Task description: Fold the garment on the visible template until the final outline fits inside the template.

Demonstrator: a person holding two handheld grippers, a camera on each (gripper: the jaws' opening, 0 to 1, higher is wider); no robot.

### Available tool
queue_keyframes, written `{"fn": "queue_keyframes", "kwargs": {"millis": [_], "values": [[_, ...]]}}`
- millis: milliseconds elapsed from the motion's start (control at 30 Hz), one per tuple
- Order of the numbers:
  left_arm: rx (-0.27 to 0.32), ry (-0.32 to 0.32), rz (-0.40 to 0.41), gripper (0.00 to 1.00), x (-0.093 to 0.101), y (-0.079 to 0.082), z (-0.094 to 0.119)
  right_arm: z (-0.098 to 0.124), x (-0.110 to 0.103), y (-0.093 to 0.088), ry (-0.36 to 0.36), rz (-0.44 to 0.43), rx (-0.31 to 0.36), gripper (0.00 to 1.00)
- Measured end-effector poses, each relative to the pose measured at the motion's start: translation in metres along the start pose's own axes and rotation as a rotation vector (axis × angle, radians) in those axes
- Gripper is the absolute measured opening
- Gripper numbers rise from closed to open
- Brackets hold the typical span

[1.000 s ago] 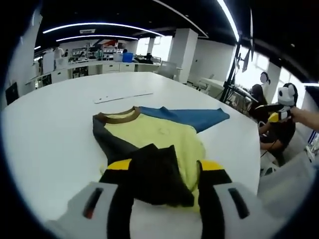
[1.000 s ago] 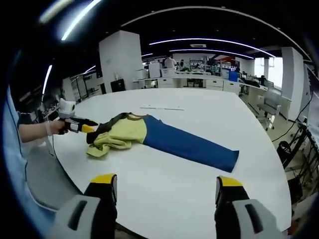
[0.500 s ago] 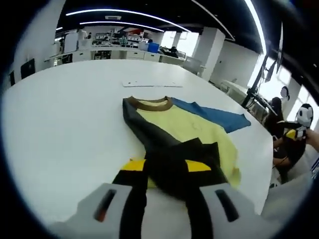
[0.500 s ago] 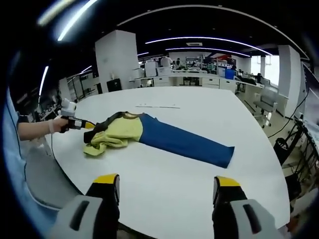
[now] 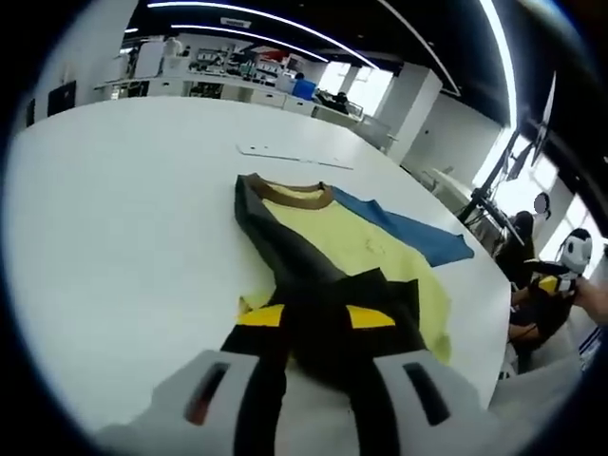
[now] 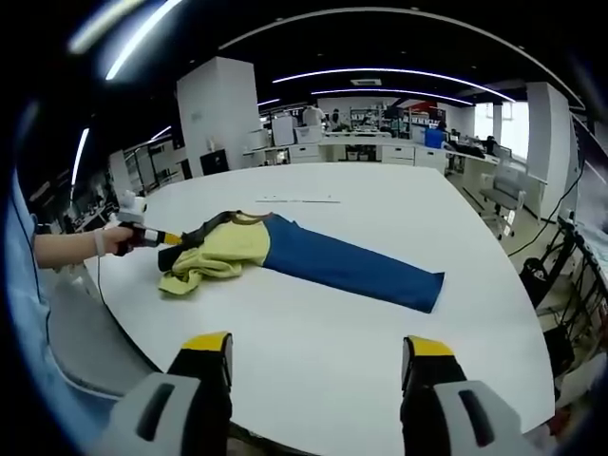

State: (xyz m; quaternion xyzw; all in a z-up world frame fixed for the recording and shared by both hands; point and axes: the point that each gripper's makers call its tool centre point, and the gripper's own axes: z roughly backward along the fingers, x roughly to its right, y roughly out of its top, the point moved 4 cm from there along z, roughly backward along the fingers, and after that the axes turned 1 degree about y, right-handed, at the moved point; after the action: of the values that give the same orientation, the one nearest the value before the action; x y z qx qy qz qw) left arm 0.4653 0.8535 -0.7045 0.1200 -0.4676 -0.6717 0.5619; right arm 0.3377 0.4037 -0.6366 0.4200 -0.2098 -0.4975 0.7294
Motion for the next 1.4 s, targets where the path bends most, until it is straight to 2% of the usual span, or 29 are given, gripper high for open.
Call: {"fn": "queue_keyframes", "kwargs": {"millis": [300, 433, 667, 867, 967, 1167, 1400], "values": [[0.022, -0.006, 0.014, 0.01, -0.004, 0.003, 0.011, -0.009, -0.007, 0.005, 0.016, 0.009, 0.008, 0.70], [0.037, -0.002, -0.006, 0.00, -0.009, 0.007, 0.022, -0.014, -0.013, 0.010, 0.031, 0.021, 0.010, 0.69], [0.065, 0.018, -0.032, 0.00, -0.028, 0.017, 0.050, -0.023, -0.022, 0.021, 0.066, 0.044, 0.032, 0.69], [0.067, 0.059, -0.106, 0.00, -0.054, 0.025, 0.081, -0.028, -0.027, 0.028, 0.089, 0.069, 0.037, 0.69], [0.079, 0.089, -0.078, 0.00, -0.072, 0.028, 0.099, -0.032, -0.028, 0.029, 0.095, 0.070, 0.031, 0.69], [0.098, 0.162, -0.077, 0.00, -0.100, 0.034, 0.124, -0.042, -0.033, 0.033, 0.116, 0.090, 0.024, 0.68], [0.089, 0.276, -0.048, 0.00, -0.160, 0.032, 0.144, -0.050, -0.036, 0.038, 0.128, 0.108, 0.010, 0.67]]}}
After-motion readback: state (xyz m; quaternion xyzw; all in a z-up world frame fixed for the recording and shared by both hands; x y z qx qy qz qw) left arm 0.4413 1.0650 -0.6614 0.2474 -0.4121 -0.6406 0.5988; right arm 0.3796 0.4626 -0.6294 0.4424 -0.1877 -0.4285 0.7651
